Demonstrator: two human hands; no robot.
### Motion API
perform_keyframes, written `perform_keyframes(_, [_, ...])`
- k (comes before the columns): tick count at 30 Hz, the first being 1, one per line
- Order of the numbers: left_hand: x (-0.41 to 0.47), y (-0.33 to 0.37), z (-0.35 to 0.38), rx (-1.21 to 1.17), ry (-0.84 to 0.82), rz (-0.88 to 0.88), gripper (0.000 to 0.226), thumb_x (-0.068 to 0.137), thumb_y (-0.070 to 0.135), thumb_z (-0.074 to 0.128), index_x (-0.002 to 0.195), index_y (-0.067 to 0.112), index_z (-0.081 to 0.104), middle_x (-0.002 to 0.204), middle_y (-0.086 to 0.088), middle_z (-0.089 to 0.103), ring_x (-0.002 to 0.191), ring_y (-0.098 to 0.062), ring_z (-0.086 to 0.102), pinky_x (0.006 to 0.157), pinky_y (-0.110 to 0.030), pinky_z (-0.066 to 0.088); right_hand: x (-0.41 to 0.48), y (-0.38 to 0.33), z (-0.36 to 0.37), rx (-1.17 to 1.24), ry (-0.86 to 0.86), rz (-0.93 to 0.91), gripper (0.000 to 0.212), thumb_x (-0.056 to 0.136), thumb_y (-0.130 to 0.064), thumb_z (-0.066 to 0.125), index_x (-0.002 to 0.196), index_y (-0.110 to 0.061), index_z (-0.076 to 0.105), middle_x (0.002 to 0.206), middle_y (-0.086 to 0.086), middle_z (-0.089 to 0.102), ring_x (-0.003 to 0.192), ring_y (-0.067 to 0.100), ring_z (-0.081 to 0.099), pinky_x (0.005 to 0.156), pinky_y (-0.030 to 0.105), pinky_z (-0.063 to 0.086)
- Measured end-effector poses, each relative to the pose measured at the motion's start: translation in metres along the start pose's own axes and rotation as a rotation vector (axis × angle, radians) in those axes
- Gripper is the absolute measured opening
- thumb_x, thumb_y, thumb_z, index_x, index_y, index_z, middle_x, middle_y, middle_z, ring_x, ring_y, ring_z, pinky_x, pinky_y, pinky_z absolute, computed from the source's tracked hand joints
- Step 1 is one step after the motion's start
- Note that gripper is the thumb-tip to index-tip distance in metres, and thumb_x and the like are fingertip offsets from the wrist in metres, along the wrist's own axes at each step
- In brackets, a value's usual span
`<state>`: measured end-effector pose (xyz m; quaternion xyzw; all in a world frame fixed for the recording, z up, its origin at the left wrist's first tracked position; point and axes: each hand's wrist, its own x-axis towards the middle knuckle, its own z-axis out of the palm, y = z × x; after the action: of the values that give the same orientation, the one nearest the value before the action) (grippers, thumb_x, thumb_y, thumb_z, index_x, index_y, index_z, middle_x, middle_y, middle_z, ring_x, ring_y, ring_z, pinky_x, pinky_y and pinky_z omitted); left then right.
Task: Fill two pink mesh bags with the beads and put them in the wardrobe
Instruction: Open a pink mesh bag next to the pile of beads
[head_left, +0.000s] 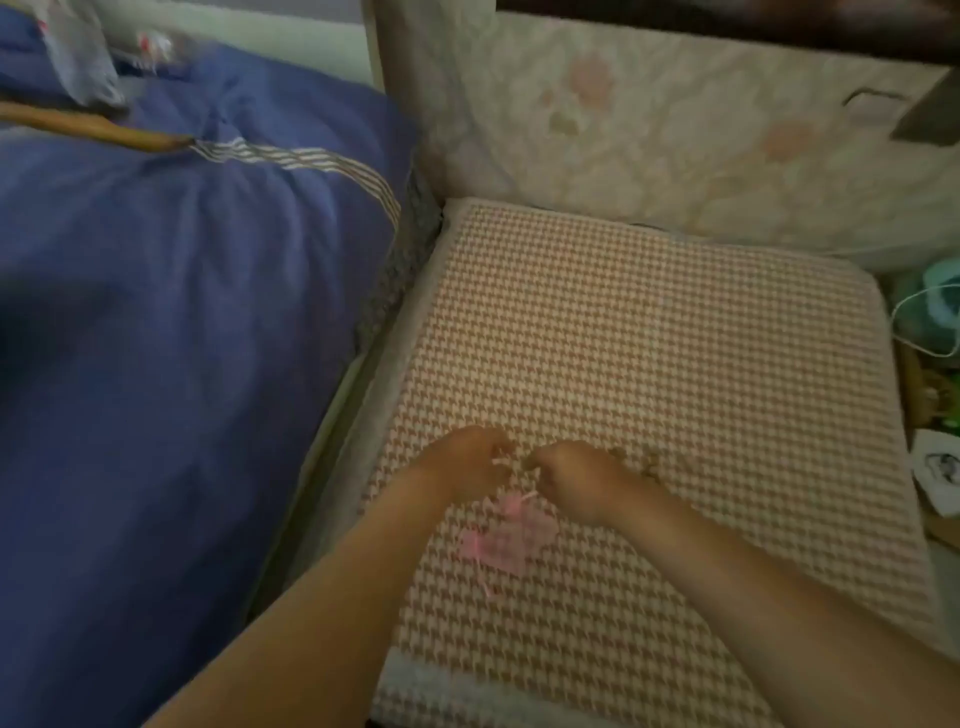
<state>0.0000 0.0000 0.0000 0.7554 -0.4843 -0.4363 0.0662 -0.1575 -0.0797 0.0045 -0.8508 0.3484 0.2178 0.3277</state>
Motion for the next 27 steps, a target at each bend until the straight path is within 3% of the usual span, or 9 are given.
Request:
perform_keyframes(1, [0.008, -0.006, 0.008, -0.006, -0.030, -0.016, 0.040, 0.097, 0.031, 0.058, 0.136, 0.022, 0.058, 0.139, 0.002, 0.055, 0.120, -0.019, 0.056, 0.097, -0.030, 0.047, 0.011, 0.005, 0.011, 0.003, 0.009, 0.004, 0.023, 0.102, -0.022, 0.051, 0.109, -0.015, 0.072, 0.108, 0.008, 0.071, 0.095, 0.025, 0.066, 0.076, 0.032, 0.051])
perform_keyframes(3, [0.026, -0.022, 0.027, -0.063, -0.040, -0.036, 0.036, 0.094, 0.029, 0.063, 0.129, 0.023, 0.063, 0.133, 0.001, 0.060, 0.114, -0.018, 0.059, 0.096, -0.031, 0.051, 0.028, 0.013, 0.028, 0.023, 0.021, 0.061, 0.036, 0.101, -0.031, 0.054, 0.069, -0.015, 0.062, 0.068, 0.004, 0.059, 0.061, 0.018, 0.056, 0.055, 0.028, 0.041])
perform_keyframes(5, [0.040, -0.038, 0.047, -0.140, 0.020, -0.018, 0.033, 0.093, 0.028, 0.065, 0.125, 0.021, 0.067, 0.128, 0.000, 0.064, 0.111, -0.018, 0.061, 0.097, -0.033, 0.052, 0.043, 0.019, 0.045, 0.029, -0.019, 0.149, 0.047, 0.097, -0.043, 0.056, 0.058, -0.017, 0.052, 0.056, 0.000, 0.048, 0.050, 0.016, 0.047, 0.050, 0.027, 0.035])
perform_keyframes(11, [0.060, -0.069, 0.078, -0.244, 0.216, 0.091, 0.018, 0.095, 0.028, 0.060, 0.105, 0.028, 0.075, 0.099, 0.010, 0.071, 0.088, -0.006, 0.066, 0.084, -0.036, 0.058, 0.066, 0.038, 0.075, 0.148, 0.082, 0.070, 0.034, 0.090, -0.040, 0.069, 0.084, -0.007, 0.074, 0.069, 0.011, 0.066, 0.058, 0.021, 0.059, 0.053, 0.027, 0.040])
perform_keyframes(15, [0.068, -0.075, 0.070, -0.221, 0.262, 0.136, 0.022, 0.097, 0.031, 0.054, 0.103, 0.031, 0.075, 0.103, 0.014, 0.069, 0.094, -0.003, 0.063, 0.085, -0.029, 0.053, 0.072, 0.042, 0.065, 0.205, 0.232, -0.024, 0.023, 0.092, -0.039, 0.070, 0.074, -0.024, 0.070, 0.069, -0.002, 0.068, 0.064, 0.018, 0.064, 0.061, 0.035, 0.053])
perform_keyframes(19, [0.080, -0.079, 0.068, -0.198, 0.170, 0.191, 0.022, 0.094, 0.021, 0.059, 0.096, 0.036, 0.075, 0.101, 0.019, 0.064, 0.096, 0.000, 0.061, 0.084, -0.025, 0.050, 0.066, 0.045, 0.061, 0.023, 0.119, 0.012, 0.030, 0.084, -0.057, 0.068, 0.083, -0.028, 0.071, 0.078, -0.006, 0.071, 0.072, 0.013, 0.067, 0.069, 0.037, 0.059])
perform_keyframes(23, [0.090, -0.078, 0.067, -0.055, 0.105, 0.215, 0.017, 0.091, 0.028, 0.061, 0.093, 0.035, 0.076, 0.099, 0.018, 0.067, 0.094, -0.006, 0.063, 0.086, -0.031, 0.052, 0.062, 0.050, 0.074, 0.083, 0.025, -0.091, 0.012, 0.085, -0.040, 0.077, 0.090, -0.034, 0.068, 0.079, -0.013, 0.070, 0.072, 0.001, 0.066, 0.069, 0.028, 0.056])
perform_keyframes(27, [0.081, -0.078, 0.062, -0.111, 0.133, 0.249, 0.021, 0.088, 0.044, 0.059, 0.091, 0.033, 0.077, 0.093, 0.012, 0.073, 0.092, -0.011, 0.067, 0.091, -0.039, 0.053, 0.061, 0.057, 0.087, 0.186, 0.321, -0.164, 0.010, 0.088, -0.031, 0.075, 0.093, -0.036, 0.067, 0.083, -0.012, 0.069, 0.072, 0.001, 0.064, 0.068, 0.028, 0.057])
